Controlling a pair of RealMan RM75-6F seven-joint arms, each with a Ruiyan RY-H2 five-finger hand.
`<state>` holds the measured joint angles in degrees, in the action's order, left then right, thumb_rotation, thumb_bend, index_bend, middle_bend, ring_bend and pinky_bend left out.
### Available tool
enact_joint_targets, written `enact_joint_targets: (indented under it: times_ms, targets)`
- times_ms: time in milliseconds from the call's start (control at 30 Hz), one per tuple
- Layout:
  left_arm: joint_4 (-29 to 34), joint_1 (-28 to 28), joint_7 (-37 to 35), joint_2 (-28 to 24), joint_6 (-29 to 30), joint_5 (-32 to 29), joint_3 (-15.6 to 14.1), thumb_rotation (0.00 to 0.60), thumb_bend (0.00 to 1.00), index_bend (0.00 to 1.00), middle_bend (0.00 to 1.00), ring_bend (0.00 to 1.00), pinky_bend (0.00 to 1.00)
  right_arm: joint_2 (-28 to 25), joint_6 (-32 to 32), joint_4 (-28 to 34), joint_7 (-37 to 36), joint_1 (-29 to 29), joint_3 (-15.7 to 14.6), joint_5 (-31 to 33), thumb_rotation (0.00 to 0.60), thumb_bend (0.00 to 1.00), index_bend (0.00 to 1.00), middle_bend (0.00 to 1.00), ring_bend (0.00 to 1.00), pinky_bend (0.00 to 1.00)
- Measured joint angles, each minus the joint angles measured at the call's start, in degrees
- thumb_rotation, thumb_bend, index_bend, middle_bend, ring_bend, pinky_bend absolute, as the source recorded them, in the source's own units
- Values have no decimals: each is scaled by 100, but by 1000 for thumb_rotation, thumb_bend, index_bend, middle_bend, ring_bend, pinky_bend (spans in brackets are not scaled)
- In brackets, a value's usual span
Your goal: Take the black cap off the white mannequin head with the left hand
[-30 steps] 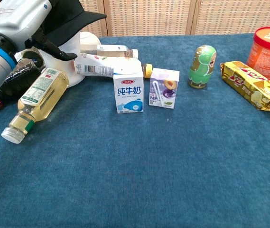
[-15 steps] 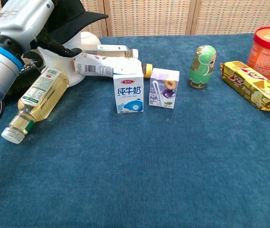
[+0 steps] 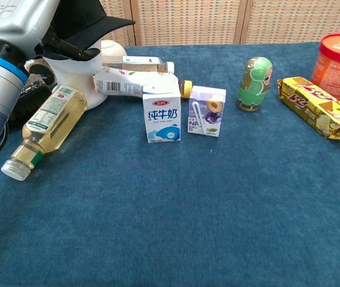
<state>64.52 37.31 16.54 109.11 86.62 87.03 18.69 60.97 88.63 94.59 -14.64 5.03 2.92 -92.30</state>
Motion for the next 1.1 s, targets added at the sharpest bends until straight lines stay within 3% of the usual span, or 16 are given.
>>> enact_joint_targets:
  times_ms: [333,900,1100]
  targets:
    - [-268,122,-22,47,162,133,-44,600,222,431,458,326,436,-12,-21,-3,-47,6,-12,-2,600,0,0,0,0,0]
    - [-456,222,-159,-93,532,348,-47,600,410,485,513,388,561,-27,-46,-1,-91,12,-46,-36,600,0,0,0,0,0]
    - [-501,242,-111,-144,542,366,-78,600,452,577,591,463,644,-35,-63,0,-108,18,-58,-45,600,0,0,0,0,0]
